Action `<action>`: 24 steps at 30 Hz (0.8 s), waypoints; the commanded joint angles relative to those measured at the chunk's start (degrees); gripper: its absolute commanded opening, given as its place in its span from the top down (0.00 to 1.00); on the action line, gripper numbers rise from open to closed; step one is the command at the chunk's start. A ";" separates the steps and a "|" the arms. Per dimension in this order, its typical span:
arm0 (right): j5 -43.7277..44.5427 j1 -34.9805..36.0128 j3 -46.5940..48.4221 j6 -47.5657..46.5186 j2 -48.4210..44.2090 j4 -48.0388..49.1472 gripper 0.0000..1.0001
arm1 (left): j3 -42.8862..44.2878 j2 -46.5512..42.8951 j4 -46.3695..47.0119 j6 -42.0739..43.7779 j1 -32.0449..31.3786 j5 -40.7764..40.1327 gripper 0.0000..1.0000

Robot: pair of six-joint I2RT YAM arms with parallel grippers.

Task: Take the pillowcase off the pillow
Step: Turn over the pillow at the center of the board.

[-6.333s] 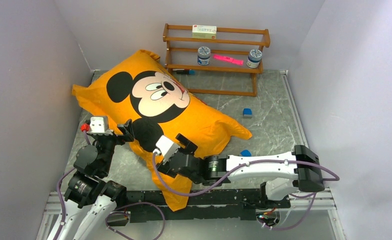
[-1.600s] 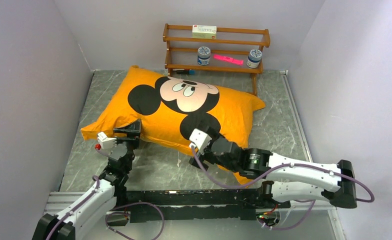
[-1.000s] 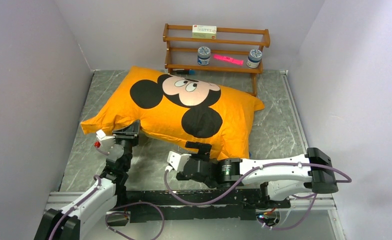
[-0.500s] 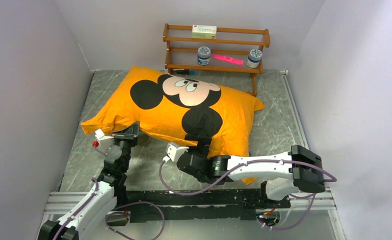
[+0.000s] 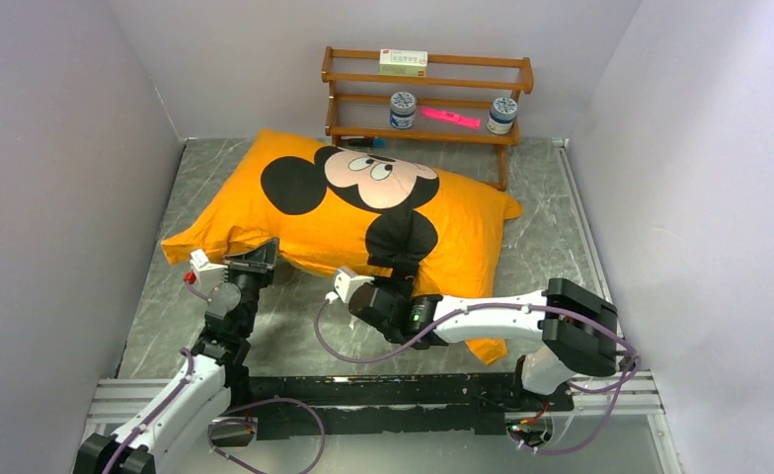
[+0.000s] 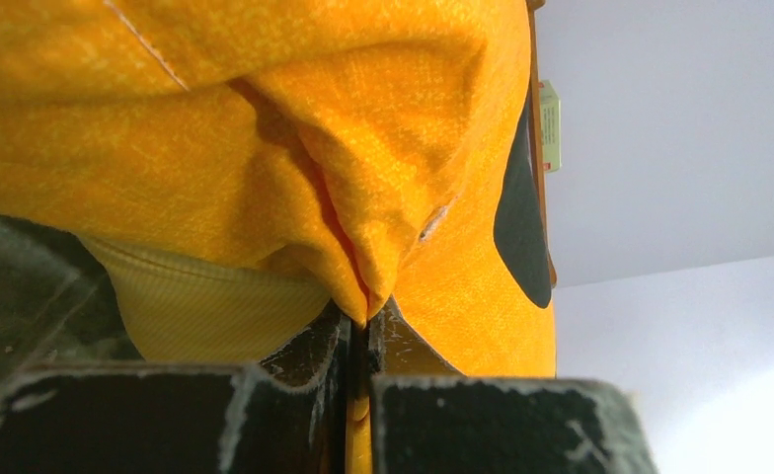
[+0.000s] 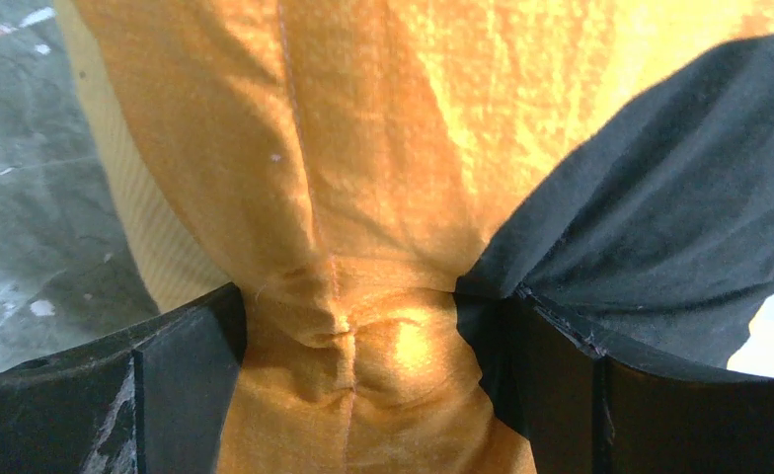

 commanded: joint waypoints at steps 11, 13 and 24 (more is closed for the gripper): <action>-4.10 -4.16 3.75 1.16 0.93 -2.30 0.47 | 7.97 -1.60 -1.11 5.90 0.99 4.12 0.95; -4.51 -4.11 4.32 1.07 -0.62 -3.01 0.60 | 9.46 -2.43 -3.39 7.64 1.10 4.53 0.95; -4.09 -1.21 10.19 -3.16 -9.45 -3.58 1.00 | 21.06 -7.01 -17.05 18.94 1.19 2.30 0.95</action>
